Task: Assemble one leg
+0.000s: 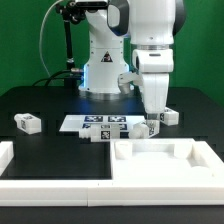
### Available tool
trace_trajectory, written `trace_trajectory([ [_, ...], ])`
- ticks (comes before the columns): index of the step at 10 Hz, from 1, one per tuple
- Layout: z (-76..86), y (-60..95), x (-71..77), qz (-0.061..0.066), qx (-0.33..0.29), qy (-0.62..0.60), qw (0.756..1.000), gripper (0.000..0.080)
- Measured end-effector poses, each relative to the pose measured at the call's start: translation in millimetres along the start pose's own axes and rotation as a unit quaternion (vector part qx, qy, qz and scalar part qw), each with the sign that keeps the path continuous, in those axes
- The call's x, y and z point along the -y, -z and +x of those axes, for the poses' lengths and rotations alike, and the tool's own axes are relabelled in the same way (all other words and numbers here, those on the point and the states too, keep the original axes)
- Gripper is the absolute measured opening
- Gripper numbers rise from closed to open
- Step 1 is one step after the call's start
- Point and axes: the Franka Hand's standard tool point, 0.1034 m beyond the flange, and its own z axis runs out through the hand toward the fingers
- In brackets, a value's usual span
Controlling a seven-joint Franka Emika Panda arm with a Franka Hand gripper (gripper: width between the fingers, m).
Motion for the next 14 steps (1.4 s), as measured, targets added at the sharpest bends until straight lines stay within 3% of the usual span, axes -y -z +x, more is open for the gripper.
trace_trajectory([
  [2,0.0,-7.9,2.6,0.001,-0.004,0.043,0.999,0.0648],
  [5,6.0,-8.4,2.3,-0.016,-0.011,0.081,0.997,0.0648],
  [14,6.0,-8.4,2.2,-0.016,-0.011,0.081,0.997,0.0648],
])
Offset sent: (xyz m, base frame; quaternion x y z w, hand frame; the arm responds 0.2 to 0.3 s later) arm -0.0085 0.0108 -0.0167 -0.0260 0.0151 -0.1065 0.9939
